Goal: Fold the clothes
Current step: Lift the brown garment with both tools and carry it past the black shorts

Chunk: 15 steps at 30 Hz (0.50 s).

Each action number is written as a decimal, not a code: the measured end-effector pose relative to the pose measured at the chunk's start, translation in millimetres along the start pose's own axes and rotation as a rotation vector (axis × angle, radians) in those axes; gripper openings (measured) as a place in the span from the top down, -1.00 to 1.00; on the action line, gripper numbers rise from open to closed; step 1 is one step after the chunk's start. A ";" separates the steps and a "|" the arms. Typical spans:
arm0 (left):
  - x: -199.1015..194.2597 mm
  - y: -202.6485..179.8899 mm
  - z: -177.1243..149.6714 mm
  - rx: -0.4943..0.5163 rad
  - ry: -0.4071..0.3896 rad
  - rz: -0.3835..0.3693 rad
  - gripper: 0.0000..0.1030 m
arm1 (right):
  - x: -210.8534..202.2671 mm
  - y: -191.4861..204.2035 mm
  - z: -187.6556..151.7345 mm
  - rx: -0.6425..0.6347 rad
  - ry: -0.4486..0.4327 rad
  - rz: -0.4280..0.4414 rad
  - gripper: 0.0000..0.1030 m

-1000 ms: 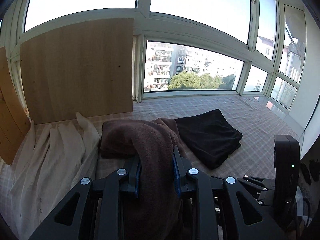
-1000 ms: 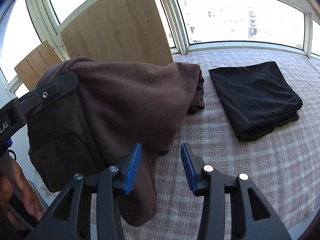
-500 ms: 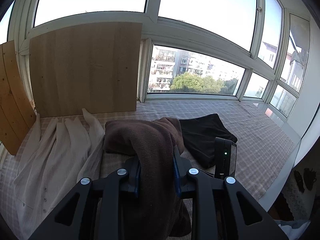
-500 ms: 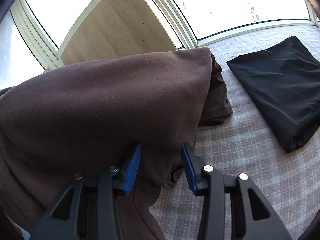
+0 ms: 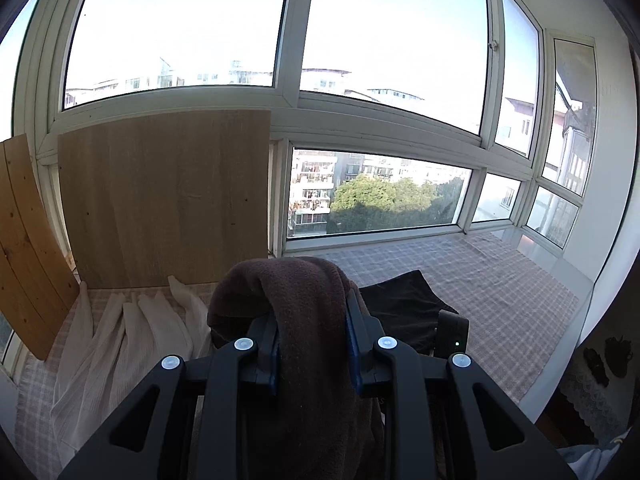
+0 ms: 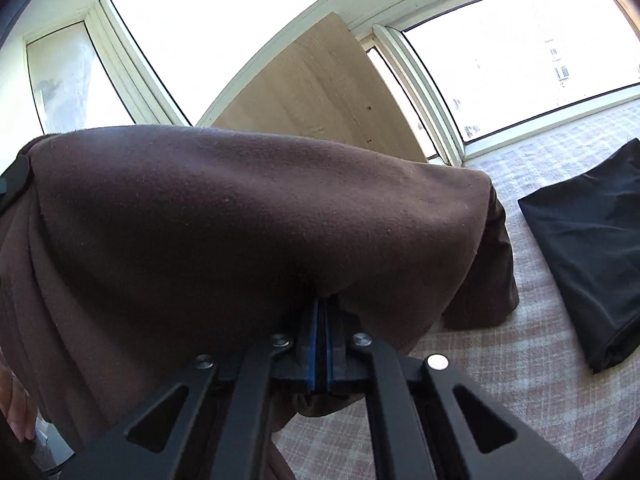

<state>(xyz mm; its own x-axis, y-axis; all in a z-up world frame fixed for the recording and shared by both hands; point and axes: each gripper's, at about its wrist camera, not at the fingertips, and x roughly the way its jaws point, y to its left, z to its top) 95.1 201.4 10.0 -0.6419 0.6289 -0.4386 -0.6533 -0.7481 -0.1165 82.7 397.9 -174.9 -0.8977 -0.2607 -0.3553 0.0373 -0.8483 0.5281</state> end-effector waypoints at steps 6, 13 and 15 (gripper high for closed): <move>-1.5 -35.1 64.8 0.102 -0.131 -0.084 0.55 | -33.6 20.3 27.0 -0.042 -0.056 0.032 0.93; 18.2 -138.8 133.6 0.260 -0.296 -0.190 0.55 | -104.2 -6.9 105.7 -0.037 -0.219 -0.023 0.93; 25.6 -178.4 153.2 0.292 -0.334 -0.236 0.55 | -136.7 -24.3 133.2 -0.056 -0.273 -0.071 0.93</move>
